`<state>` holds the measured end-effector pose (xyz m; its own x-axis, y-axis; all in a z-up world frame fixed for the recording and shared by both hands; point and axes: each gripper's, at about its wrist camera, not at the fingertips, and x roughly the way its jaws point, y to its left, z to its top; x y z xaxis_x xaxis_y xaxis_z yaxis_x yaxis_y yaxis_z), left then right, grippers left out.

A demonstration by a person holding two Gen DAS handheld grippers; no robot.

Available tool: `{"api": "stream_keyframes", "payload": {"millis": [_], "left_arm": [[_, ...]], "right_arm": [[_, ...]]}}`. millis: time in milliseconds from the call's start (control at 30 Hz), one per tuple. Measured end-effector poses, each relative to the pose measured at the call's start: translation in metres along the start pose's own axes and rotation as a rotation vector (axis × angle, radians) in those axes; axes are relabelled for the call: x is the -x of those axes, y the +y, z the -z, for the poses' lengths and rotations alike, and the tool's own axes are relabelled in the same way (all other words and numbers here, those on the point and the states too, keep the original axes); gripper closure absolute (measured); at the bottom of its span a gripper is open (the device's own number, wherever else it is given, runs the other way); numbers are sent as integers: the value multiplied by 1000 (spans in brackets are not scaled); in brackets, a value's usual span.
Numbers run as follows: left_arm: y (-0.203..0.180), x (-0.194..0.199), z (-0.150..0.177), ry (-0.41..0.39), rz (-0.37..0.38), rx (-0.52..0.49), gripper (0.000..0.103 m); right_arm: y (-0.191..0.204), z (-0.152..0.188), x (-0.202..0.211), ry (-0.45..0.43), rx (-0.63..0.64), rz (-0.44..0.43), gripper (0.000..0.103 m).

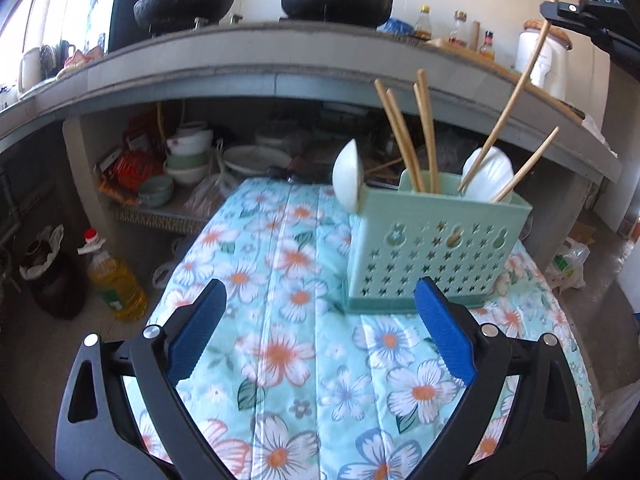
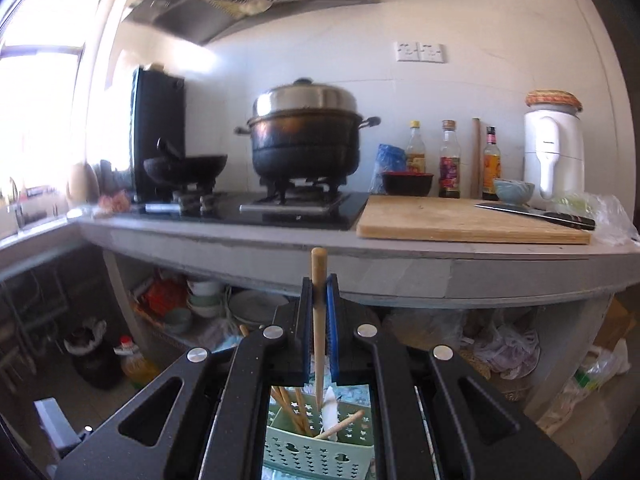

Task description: Organize utensils

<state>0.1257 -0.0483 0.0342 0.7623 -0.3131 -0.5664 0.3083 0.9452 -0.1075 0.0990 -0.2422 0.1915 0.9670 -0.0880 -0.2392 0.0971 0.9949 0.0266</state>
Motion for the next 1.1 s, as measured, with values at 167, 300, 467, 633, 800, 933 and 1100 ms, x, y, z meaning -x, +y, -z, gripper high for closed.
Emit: {"api": "stream_keyframes", "payload": {"millis": [167, 300, 467, 633, 800, 933, 1100], "left_arm": [[1, -5, 3, 29, -48, -17, 10], [1, -7, 3, 38, -76, -21, 10], [4, -7, 3, 50, -97, -12, 10], [6, -4, 1, 47, -119, -6, 10], [5, 3, -1, 46, -128, 8, 10], [2, 11, -3, 36, -137, 5, 10], [-3, 23, -5, 16, -137, 2, 10]], "right_arm": [[23, 30, -24, 62, 112, 21, 96], [34, 55, -36, 146, 171, 14, 96], [38, 64, -24, 167, 195, -13, 74], [31, 49, 9, 102, 152, -40, 58], [22, 42, 45, 59, 101, -46, 47], [14, 47, 72, 29, 73, -16, 23], [4, 69, 101, 9, 19, 74, 6]]}}
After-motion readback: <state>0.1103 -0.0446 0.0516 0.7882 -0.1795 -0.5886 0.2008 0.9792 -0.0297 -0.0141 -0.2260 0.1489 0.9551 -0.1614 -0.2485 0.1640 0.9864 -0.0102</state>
